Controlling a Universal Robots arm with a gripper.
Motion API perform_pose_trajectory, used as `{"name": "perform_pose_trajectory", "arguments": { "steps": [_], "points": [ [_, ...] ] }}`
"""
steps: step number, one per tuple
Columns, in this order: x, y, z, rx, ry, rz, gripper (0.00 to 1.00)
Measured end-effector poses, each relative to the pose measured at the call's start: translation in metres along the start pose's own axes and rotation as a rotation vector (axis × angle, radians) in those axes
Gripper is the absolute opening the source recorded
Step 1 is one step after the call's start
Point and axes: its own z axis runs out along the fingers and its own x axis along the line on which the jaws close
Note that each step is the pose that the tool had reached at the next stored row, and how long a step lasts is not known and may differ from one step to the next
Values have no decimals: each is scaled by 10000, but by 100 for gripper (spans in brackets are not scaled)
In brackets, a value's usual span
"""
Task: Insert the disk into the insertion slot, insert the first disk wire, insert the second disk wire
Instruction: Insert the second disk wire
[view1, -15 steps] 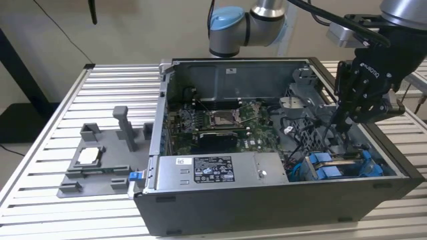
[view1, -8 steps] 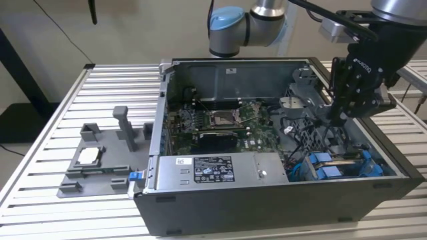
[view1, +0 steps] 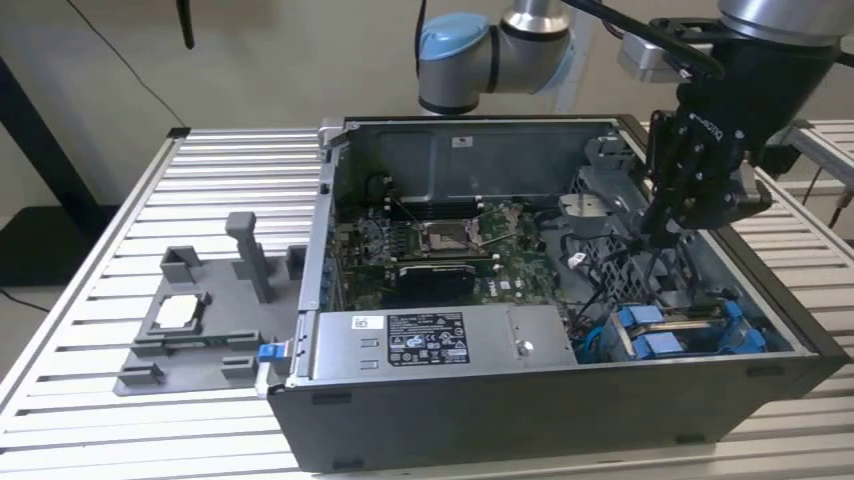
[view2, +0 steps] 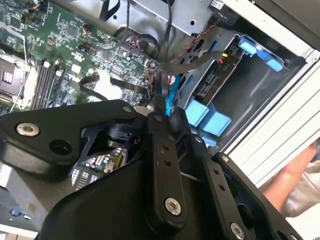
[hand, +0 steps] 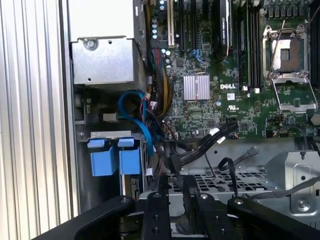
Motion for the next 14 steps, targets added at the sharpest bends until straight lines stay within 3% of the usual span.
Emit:
{"name": "perform_pose_trajectory", "arguments": {
  "steps": [3, 8, 10, 14],
  "points": [
    [-7, 63, 2, 169, -10, 0, 27],
    [-17, 130, 4, 565, 8, -13, 27],
    [-20, 155, 4, 652, 38, -28, 27],
    [-22, 188, 5, 711, 167, -163, 27]
  ]
}}
